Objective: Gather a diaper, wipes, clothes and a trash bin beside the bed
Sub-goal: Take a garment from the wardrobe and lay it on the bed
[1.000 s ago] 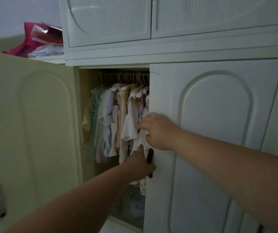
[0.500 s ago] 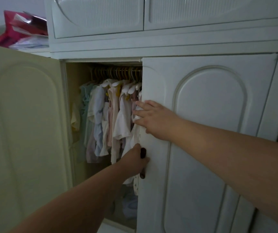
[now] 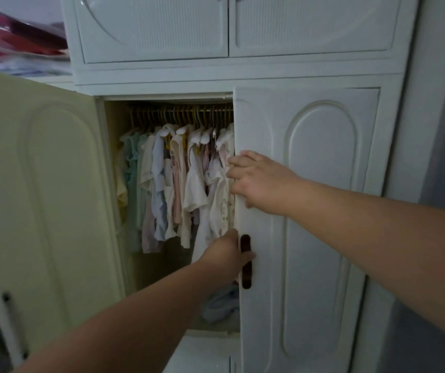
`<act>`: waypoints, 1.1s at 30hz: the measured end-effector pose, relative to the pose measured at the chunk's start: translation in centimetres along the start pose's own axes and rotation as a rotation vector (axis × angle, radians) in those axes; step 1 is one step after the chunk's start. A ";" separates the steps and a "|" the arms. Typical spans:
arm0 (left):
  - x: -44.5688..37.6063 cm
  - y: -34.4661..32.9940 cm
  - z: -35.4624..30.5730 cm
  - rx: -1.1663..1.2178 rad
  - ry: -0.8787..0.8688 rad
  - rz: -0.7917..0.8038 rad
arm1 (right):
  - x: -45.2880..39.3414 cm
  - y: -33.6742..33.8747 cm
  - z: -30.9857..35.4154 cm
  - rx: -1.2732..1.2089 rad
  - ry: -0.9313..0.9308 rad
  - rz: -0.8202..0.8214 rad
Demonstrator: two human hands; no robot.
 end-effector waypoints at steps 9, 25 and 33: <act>4.9 -0.4 -3.8 0.010 -0.101 0.119 | 7.1 6.7 0.9 0.054 -0.039 -0.028; 12.2 -5.2 -11.5 -0.076 -0.146 0.093 | 17.4 11.0 -0.4 0.086 -0.054 -0.047; 16.1 -9.7 -16.8 -0.039 -0.163 0.088 | 24.3 12.2 -2.2 0.093 -0.081 0.030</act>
Point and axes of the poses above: each hand's wrist, its own x-axis away from the middle knuckle, its own y-axis out of the back of the hand, z = x × y, the point moved 1 cm from there along -x, towards the middle knuckle, and after that the axes turned 8 degrees about x, right-handed, at the moved point
